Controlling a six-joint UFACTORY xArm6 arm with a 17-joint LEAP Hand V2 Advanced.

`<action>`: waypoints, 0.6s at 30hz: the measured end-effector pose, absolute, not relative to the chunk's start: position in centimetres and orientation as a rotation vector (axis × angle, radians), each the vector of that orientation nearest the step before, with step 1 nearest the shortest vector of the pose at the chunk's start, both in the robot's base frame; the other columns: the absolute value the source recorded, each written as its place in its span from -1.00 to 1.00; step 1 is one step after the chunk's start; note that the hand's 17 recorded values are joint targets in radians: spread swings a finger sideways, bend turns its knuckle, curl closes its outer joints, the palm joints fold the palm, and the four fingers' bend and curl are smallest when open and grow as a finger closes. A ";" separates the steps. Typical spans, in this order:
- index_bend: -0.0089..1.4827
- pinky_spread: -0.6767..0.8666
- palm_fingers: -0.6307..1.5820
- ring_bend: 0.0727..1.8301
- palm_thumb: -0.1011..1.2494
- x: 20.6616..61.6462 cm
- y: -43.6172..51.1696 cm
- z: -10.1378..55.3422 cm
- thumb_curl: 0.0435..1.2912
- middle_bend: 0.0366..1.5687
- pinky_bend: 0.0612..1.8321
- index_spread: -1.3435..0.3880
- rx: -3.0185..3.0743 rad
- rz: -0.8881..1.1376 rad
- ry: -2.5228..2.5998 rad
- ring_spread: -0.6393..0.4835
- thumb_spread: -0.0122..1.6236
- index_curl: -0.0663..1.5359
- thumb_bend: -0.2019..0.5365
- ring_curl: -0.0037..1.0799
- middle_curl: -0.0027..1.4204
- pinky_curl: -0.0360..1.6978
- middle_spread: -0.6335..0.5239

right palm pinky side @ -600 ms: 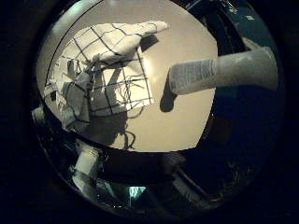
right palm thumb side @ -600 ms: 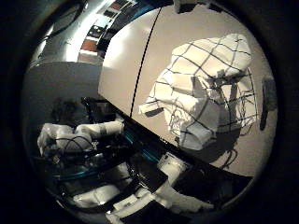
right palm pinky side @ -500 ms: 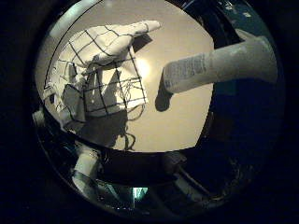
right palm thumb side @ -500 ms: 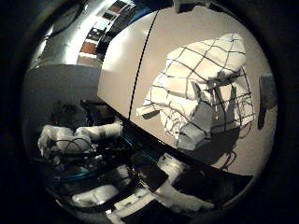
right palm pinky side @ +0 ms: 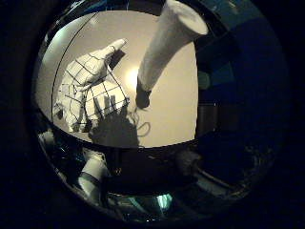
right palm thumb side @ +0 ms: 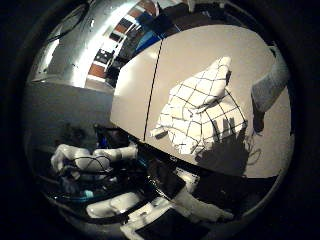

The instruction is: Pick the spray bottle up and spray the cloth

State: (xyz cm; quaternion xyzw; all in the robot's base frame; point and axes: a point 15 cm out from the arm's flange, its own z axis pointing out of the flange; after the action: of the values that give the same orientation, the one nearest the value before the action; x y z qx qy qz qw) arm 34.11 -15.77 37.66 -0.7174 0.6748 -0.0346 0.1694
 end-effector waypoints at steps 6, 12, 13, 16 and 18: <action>-0.76 0.37 -0.33 -0.79 -0.09 34.0 -19.2 40.9 -0.60 -0.79 -0.70 0.27 -1.793 -0.189 1.886 0.51 0.32 -0.54 -0.51 -0.51 -0.55 -0.60 0.27; -0.76 0.37 -0.32 -0.79 -0.07 33.9 -22.4 42.7 -0.60 -0.80 -0.70 0.29 -1.615 -0.251 1.883 0.50 0.32 -0.54 -0.52 -0.51 -0.55 -0.60 0.29; -0.77 0.37 -0.32 -0.79 -0.06 34.0 -22.8 42.6 -0.60 -0.80 -0.70 0.29 -1.584 -0.249 1.880 0.50 0.32 -0.54 -0.52 -0.51 -0.55 -0.60 0.29; -0.76 0.37 -0.32 -0.80 -0.05 34.2 -24.0 42.0 -0.60 -0.80 -0.71 0.30 -1.490 -0.225 1.872 0.52 0.32 -0.54 -0.51 -0.51 -0.55 -0.60 0.33; -0.77 0.37 -0.32 -0.79 -0.04 34.4 -24.7 41.6 -0.59 -0.80 -0.71 0.32 -1.438 -0.214 1.857 0.53 0.32 -0.54 -0.51 -0.51 -0.55 -0.60 0.37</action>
State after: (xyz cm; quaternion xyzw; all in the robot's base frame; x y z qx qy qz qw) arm 34.44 -24.73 41.55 -0.5637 0.7277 -0.0840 0.3816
